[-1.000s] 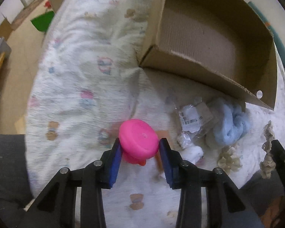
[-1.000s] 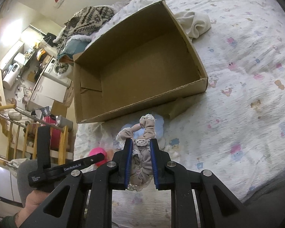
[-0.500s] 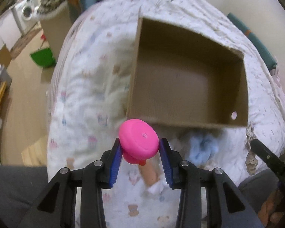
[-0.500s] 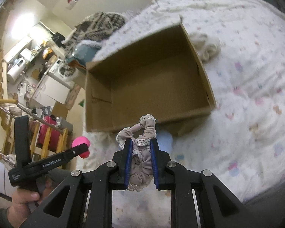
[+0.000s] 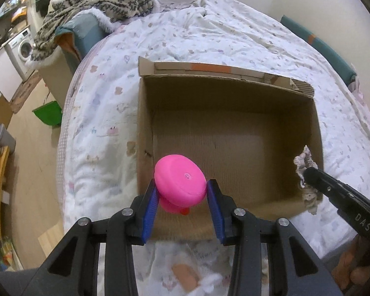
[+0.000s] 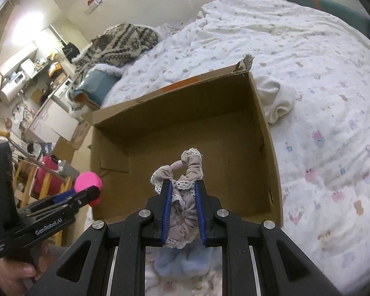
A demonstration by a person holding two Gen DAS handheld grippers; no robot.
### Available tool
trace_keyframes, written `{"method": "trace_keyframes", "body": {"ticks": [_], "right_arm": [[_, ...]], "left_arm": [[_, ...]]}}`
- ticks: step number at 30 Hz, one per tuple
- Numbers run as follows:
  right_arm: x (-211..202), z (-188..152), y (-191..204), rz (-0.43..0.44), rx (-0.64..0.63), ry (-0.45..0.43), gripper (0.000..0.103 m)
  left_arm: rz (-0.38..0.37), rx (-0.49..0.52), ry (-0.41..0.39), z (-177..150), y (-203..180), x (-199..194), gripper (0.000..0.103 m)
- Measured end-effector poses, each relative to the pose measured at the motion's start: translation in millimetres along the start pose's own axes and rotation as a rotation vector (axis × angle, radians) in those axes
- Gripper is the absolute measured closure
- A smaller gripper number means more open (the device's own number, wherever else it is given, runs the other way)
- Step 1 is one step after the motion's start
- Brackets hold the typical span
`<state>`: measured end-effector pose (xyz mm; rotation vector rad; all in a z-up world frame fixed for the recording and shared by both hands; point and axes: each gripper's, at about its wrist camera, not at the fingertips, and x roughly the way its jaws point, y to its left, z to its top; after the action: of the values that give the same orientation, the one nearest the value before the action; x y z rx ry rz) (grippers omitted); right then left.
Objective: Organize soft objects
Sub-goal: 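Carry both items over the box and open both tools to drop them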
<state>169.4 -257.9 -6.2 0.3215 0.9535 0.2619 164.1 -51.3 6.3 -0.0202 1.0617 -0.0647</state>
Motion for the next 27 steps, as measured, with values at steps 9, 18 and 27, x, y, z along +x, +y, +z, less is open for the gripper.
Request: {"method": "trace_keyframes", "body": {"ticks": [9,18,27], "right_arm": [[32,-7,-14,-0.031,0.019,0.055,0.083],[50,-15,-20,-0.077,0.017,0.117,0.082],[59,-14,-24,-0.055,0.042,0.135,0.082]], "left_arm": [[-0.006,0.022,0.012,-4,-9,46,0.067],[-0.027,0.049,0.046,-12,-16,63,0.067],[-0.021,0.071,0.05,-14,-28,67,0.067]]}}
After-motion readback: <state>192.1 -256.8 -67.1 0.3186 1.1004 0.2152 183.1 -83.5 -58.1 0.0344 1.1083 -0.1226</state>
